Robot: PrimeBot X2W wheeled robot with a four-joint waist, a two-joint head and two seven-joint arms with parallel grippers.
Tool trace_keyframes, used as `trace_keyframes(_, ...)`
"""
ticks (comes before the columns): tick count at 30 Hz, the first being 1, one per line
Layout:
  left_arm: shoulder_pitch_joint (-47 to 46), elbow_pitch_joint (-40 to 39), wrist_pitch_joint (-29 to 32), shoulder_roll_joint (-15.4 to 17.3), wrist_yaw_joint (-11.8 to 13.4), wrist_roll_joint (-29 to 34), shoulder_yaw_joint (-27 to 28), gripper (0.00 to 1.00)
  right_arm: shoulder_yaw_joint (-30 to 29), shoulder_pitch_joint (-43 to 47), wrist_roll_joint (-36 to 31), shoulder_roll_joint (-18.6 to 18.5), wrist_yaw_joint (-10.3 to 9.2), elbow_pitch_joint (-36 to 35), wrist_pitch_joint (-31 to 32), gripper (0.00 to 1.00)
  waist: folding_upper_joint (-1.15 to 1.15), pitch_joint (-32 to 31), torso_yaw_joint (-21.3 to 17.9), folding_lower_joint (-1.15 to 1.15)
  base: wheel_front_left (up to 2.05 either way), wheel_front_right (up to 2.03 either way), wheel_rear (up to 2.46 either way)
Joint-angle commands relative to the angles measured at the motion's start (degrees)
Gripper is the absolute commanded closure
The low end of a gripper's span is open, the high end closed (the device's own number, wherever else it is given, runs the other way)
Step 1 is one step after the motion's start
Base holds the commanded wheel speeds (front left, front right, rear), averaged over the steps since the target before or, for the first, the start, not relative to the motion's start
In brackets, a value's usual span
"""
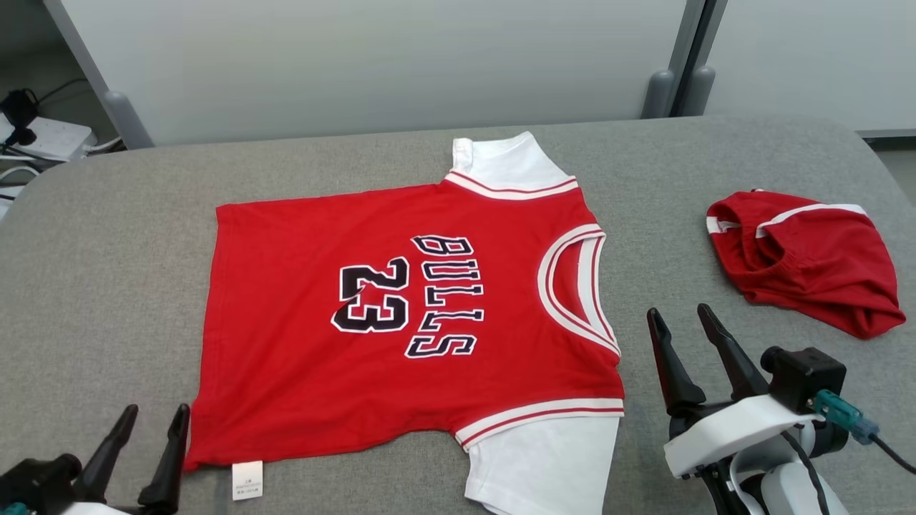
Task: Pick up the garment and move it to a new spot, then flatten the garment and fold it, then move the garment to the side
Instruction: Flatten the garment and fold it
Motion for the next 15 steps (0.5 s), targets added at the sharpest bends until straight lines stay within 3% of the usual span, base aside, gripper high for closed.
trace_keyframes(1, -1.1, -1.3, -0.3, 1.3, 0.0, 0.5, 2.9, 0.0, 1.3, -1.3, -0.1, -0.3, 0.25, -1.1, -1.4, 0.0, 0.0, -0.6, -0.1, 0.0, 0.0, 0.0, 0.0)
trace_keyframes(15, 1.8, -1.7, -0.3, -3.6, 0.0, 4.7, 5.5, 0.0, 2.0, 1.6, -2.8, -0.3, 0.25, 1.1, -5.1, 0.0, 0.0, -3.0, -0.2, 0.0, 0.0, 0.0, 0.0)
